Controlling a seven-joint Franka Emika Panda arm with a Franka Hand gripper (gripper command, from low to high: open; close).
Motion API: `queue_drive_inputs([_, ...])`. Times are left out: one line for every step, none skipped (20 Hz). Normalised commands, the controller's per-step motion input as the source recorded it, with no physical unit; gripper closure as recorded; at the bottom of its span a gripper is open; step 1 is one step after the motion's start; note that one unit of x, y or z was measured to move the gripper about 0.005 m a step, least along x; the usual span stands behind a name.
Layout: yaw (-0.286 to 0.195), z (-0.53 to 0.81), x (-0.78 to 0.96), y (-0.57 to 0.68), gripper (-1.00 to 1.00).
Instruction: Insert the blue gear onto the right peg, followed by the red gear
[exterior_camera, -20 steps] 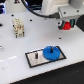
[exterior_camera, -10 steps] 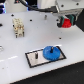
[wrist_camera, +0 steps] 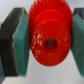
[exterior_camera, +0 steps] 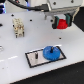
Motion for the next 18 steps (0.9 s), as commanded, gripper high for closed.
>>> queue_drive_inputs([0.0, 0.21, 0.75, -0.29, 1.0])
queue_drive_inputs([0.0, 0.18, 0.76, -0.27, 1.0])
queue_drive_inputs([0.0, 0.15, 0.77, -0.26, 1.0])
queue_drive_inputs([0.0, 0.14, 0.77, -0.25, 1.0])
queue_drive_inputs([0.0, 0.12, 0.77, -0.25, 1.0])
queue_drive_inputs([0.0, 0.08, 0.79, -0.25, 1.0])
queue_drive_inputs([0.0, 0.08, 0.77, -0.23, 1.0])
queue_drive_inputs([0.0, 0.12, 0.73, -0.23, 1.0])
queue_drive_inputs([0.0, 0.08, 0.76, -0.21, 1.0])
queue_drive_inputs([0.0, 0.07, 0.75, -0.2, 1.0])
queue_drive_inputs([0.0, 0.04, 0.72, -0.19, 1.0])
queue_drive_inputs([0.0, 0.01, 0.67, -0.18, 1.0])
queue_drive_inputs([0.0, -0.01, 0.62, -0.16, 1.0])
queue_drive_inputs([0.0, -0.01, 0.54, -0.15, 1.0])
queue_drive_inputs([0.0, 0.0, 0.46, -0.16, 1.0])
queue_drive_inputs([0.0, -0.03, 0.42, -0.19, 1.0])
queue_drive_inputs([0.0, -0.06, 0.39, -0.19, 1.0])
queue_drive_inputs([0.0, -0.07, 0.38, -0.18, 1.0])
